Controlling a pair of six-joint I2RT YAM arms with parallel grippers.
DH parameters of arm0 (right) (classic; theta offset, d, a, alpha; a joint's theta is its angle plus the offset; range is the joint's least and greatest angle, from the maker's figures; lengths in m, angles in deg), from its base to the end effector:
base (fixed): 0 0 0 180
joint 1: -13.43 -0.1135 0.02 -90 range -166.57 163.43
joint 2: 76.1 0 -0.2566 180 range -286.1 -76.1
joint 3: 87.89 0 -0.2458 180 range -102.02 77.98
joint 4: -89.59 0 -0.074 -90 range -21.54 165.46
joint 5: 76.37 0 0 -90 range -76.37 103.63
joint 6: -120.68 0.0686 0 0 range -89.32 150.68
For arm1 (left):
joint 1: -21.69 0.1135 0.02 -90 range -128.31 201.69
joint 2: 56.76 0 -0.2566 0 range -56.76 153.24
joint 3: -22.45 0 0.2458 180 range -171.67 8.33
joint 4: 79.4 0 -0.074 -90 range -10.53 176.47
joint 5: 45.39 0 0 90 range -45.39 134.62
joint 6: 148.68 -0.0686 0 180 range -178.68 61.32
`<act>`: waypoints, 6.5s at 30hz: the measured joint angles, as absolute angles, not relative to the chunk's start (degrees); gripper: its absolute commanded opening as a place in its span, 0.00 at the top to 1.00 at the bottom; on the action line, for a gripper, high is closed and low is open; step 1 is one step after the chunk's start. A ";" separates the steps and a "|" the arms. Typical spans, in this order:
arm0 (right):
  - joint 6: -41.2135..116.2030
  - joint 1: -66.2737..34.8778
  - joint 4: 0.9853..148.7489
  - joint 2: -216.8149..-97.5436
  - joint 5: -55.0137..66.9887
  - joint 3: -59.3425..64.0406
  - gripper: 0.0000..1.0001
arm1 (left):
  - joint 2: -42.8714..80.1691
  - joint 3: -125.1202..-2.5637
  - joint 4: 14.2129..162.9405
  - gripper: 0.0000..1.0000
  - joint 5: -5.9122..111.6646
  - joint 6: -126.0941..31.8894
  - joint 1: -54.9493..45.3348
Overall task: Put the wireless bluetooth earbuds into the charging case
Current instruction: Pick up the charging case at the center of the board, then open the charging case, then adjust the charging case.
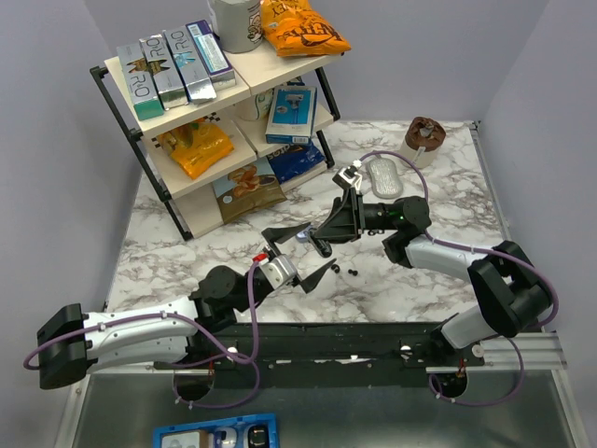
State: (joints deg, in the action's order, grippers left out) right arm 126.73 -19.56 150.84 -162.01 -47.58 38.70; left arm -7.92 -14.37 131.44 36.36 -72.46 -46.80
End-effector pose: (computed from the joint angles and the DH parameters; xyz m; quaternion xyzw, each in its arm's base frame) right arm 0.2213 0.2153 0.2889 -0.1441 0.6028 0.7802 0.0845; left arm 0.0920 -0.2065 0.3013 0.3378 0.4757 -0.3355 0.7396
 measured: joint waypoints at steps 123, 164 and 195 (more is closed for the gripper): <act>47.61 -30.41 45.33 -139.30 -4.59 15.00 0.14 | -6.30 -18.15 113.67 1.00 34.92 -69.32 -46.99; 54.76 -29.97 51.56 -136.48 -9.51 17.73 0.31 | -10.54 -13.80 119.73 1.00 34.16 -68.38 -47.02; 50.06 -29.57 51.87 -133.05 -13.75 16.36 0.99 | -17.03 -15.70 110.94 0.01 28.98 -65.51 -47.32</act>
